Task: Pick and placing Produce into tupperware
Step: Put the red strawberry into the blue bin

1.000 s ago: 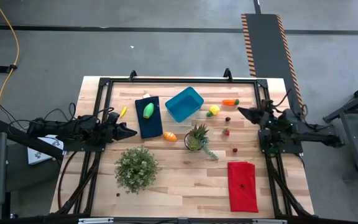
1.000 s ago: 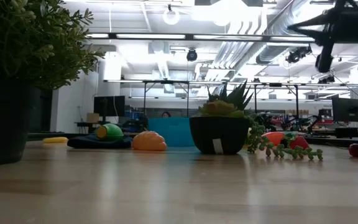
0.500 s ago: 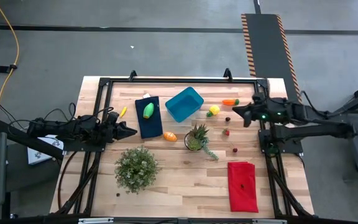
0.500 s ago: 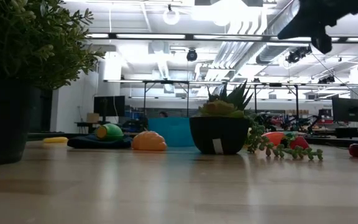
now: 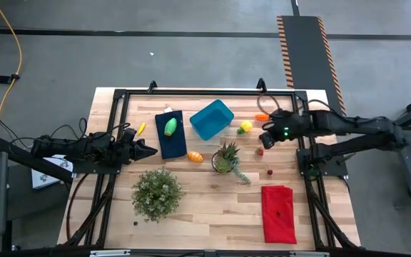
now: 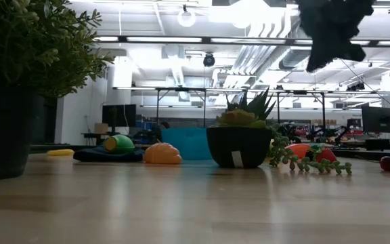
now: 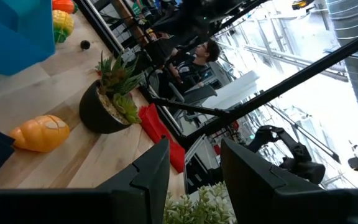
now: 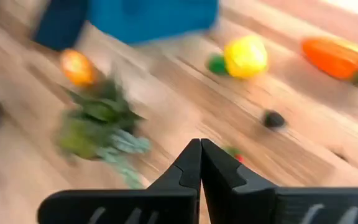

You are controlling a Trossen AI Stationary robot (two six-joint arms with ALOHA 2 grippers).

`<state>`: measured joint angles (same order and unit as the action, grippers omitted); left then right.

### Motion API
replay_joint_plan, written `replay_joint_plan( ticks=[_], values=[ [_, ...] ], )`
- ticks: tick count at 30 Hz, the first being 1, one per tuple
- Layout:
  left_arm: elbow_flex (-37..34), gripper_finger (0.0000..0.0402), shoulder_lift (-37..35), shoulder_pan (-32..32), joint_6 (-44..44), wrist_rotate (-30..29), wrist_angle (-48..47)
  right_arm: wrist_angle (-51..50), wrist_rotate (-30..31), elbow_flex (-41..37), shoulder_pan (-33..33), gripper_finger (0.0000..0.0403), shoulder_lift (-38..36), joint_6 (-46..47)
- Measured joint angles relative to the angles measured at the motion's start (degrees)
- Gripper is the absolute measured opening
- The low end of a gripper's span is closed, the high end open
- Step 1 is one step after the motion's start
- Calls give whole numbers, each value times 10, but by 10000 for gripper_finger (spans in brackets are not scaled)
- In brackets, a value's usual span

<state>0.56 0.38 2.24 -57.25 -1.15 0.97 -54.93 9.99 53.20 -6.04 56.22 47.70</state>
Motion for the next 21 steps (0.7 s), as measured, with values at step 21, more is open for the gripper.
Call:
replay_joint_plan(
  ticks=[21],
  values=[
    [0,131,0,0,0,0,0,-14,-58,-20,-37,150,150,-16]
  ],
)
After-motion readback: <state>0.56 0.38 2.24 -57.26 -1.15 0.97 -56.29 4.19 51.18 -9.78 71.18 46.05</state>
